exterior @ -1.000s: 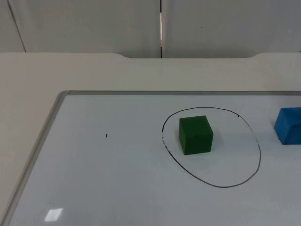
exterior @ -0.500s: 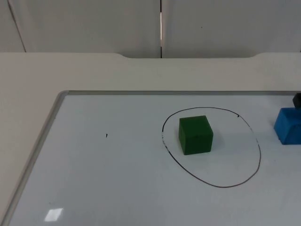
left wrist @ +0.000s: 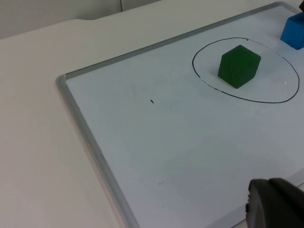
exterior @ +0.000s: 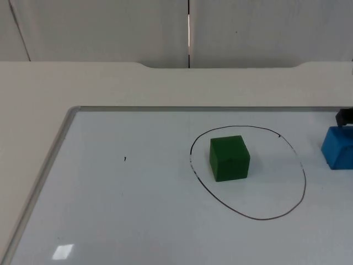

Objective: Push the two cubes into the marked area.

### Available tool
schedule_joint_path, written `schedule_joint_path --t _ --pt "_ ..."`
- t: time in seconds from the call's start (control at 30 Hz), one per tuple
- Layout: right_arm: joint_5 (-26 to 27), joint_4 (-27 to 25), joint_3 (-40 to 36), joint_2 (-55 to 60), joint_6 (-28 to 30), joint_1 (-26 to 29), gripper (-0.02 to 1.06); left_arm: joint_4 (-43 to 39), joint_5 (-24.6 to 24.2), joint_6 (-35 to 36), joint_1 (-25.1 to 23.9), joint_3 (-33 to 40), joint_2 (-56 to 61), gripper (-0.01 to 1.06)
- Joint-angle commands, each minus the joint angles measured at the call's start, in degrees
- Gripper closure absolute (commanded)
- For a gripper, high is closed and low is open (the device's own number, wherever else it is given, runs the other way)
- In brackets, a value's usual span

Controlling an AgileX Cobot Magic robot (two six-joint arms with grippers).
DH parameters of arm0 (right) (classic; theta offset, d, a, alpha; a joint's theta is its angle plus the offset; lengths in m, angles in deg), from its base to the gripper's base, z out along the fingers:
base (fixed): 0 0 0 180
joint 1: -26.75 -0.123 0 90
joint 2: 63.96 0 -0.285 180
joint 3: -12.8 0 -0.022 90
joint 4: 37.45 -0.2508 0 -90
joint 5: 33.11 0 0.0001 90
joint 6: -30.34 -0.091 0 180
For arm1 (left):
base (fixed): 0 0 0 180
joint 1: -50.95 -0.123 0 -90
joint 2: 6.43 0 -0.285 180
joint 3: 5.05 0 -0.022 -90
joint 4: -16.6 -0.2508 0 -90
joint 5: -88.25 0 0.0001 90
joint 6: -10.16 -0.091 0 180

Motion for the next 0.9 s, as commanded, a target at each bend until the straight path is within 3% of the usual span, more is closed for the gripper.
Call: schedule_joint_path --t 0.0,0.87 --pt "-0.8 -1.6 0.4 0.0 1.7 0.3 0.97 -0.3 0.0 0.5 -0.2 0.2 0.3 1.05" --pt "-1.1 -4.2 0.4 0.0 1.7 -3.6 0.97 -0.3 0.0 0.5 -0.2 0.2 0.3 1.05"
